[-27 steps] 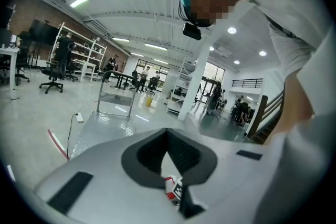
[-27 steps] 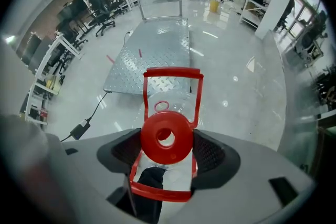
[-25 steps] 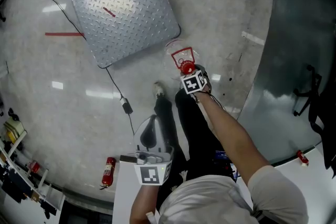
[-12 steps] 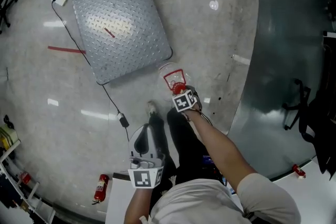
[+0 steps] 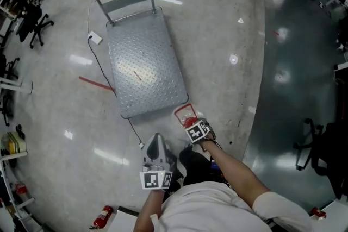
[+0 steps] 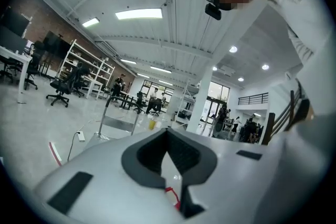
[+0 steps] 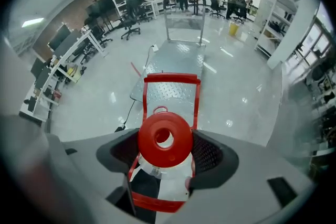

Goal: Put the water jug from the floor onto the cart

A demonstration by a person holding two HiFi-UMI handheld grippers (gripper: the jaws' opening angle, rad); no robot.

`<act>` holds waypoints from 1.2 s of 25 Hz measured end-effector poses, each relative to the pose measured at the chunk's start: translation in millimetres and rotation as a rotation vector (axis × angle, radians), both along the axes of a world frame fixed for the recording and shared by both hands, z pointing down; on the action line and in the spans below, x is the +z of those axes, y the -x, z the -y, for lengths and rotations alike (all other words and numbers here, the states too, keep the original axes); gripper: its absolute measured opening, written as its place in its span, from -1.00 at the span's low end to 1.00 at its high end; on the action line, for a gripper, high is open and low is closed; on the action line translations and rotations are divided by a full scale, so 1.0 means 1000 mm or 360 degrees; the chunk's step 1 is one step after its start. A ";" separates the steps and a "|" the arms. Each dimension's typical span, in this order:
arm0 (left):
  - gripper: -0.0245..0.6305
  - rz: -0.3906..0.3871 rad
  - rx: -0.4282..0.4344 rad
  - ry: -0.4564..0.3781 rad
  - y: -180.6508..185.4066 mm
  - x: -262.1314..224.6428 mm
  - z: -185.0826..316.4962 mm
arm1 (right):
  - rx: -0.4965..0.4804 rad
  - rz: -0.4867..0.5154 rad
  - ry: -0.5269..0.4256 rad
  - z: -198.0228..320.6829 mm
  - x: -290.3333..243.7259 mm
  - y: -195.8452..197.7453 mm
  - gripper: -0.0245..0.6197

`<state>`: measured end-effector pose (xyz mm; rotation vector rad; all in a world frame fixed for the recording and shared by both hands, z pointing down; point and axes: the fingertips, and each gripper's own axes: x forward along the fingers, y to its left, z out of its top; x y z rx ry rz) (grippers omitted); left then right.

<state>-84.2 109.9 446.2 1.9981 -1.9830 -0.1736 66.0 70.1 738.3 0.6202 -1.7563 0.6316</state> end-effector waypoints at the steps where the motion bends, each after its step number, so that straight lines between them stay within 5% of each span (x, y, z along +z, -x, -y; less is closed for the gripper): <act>1: -0.92 0.0009 -0.0018 -0.0013 0.002 -0.005 0.000 | -0.0027 0.0017 -0.0019 0.005 -0.009 0.005 0.00; 9: -0.92 0.0074 -0.0011 -0.0080 0.024 -0.025 0.014 | -0.0048 0.0065 -0.0116 0.053 -0.040 0.039 0.00; 20: -0.92 0.0070 0.0205 -0.0115 0.074 -0.025 0.083 | -0.0020 0.0023 -0.0253 0.120 -0.049 0.082 0.00; 30: -0.92 0.0070 0.0120 -0.0094 0.085 -0.016 0.135 | -0.0018 0.0030 -0.0222 0.173 -0.029 0.104 0.00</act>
